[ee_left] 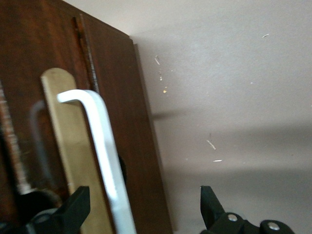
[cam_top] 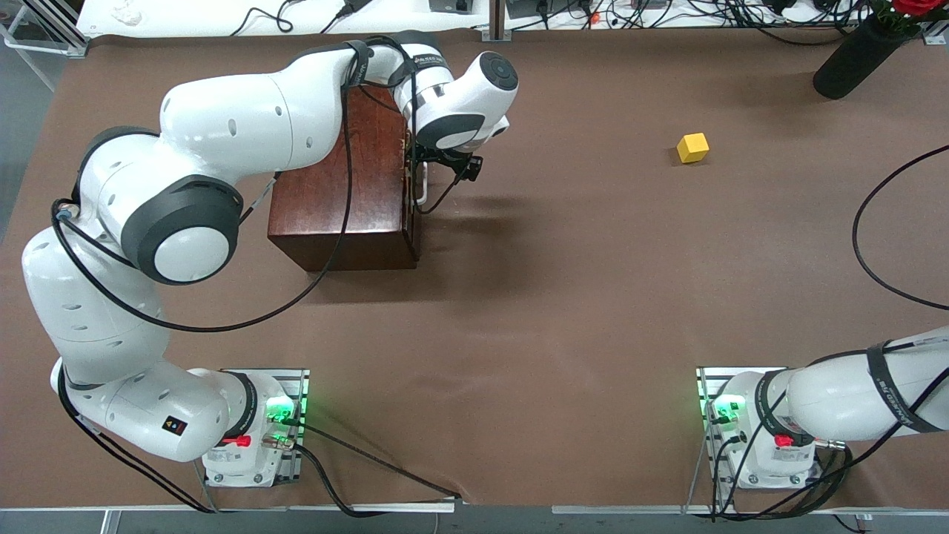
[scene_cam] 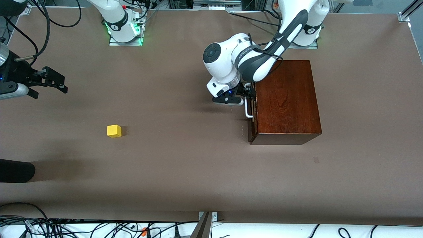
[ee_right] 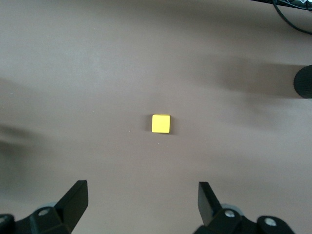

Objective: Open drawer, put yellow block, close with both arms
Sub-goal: 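Pull the drawer open by its handle with the left gripper, then grasp the yellow cube with the right gripper while the left gripper withdraws, then carry the yellow cube with the right gripper into the open drawer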

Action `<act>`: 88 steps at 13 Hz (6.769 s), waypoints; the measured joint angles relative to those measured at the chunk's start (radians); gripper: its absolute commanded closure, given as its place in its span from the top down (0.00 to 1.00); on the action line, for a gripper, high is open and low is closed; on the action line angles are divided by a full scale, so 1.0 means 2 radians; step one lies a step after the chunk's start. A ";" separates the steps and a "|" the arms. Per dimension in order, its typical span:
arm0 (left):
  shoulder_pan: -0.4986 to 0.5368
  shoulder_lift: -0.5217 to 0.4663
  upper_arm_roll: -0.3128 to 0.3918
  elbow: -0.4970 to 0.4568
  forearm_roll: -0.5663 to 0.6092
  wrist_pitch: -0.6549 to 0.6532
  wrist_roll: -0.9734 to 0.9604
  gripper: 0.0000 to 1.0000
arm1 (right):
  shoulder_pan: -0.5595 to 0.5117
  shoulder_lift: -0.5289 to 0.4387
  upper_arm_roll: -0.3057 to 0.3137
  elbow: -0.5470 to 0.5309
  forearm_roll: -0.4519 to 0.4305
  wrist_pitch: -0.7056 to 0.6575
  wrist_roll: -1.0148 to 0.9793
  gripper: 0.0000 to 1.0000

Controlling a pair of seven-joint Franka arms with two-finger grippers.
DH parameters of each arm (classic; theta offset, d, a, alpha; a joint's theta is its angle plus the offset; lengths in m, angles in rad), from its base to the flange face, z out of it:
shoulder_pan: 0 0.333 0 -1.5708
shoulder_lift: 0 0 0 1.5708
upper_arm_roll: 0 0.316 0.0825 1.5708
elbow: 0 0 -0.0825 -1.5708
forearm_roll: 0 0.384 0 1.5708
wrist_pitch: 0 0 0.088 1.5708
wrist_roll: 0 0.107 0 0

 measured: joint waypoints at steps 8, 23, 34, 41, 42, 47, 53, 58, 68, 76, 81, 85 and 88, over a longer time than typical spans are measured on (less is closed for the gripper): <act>-0.010 0.016 0.002 0.000 0.001 0.036 -0.039 1.00 | 0.000 0.000 0.000 0.000 0.000 0.000 0.000 1.00; -0.026 0.020 0.003 0.015 -0.036 0.140 -0.094 1.00 | 0.000 0.000 0.000 0.000 0.000 0.000 0.000 1.00; -0.032 0.026 0.002 0.038 -0.046 0.138 -0.096 1.00 | 0.000 0.000 0.000 0.000 0.000 0.000 0.000 1.00; -0.034 -0.015 -0.003 0.122 -0.047 -0.019 -0.035 1.00 | -0.001 0.015 -0.002 -0.001 0.000 0.001 0.000 1.00; -0.033 -0.020 -0.003 0.149 -0.047 -0.067 -0.016 1.00 | -0.001 0.027 -0.003 -0.001 -0.001 0.003 0.000 1.00; 0.037 -0.076 0.002 0.210 -0.050 -0.217 0.097 1.00 | -0.005 0.133 -0.005 -0.007 -0.006 0.043 0.000 1.00; 0.220 -0.105 0.018 0.210 -0.181 -0.235 0.302 1.00 | 0.001 0.258 0.000 -0.046 -0.005 0.208 0.001 1.00; 0.186 -0.171 0.182 0.124 -0.246 -0.170 0.454 1.00 | 0.007 0.269 0.004 -0.100 -0.005 0.270 0.005 0.99; 0.178 -0.289 0.216 -0.026 -0.246 -0.066 0.462 1.00 | 0.007 0.266 0.005 -0.143 -0.004 0.306 0.007 0.16; 0.178 -0.292 0.213 -0.025 -0.246 -0.070 0.462 1.00 | 0.087 0.225 0.042 -0.011 -0.026 0.156 -0.026 0.16; 0.178 -0.292 0.213 -0.024 -0.246 -0.072 0.462 1.00 | 0.226 0.260 0.045 0.134 -0.037 0.104 -0.027 0.17; 0.178 -0.292 0.212 -0.022 -0.246 -0.072 0.462 1.00 | 0.319 0.300 0.043 0.206 -0.060 0.104 -0.026 0.17; 0.178 -0.292 0.212 -0.021 -0.246 -0.072 0.462 1.00 | 0.359 0.305 0.043 0.227 -0.061 0.108 -0.027 0.17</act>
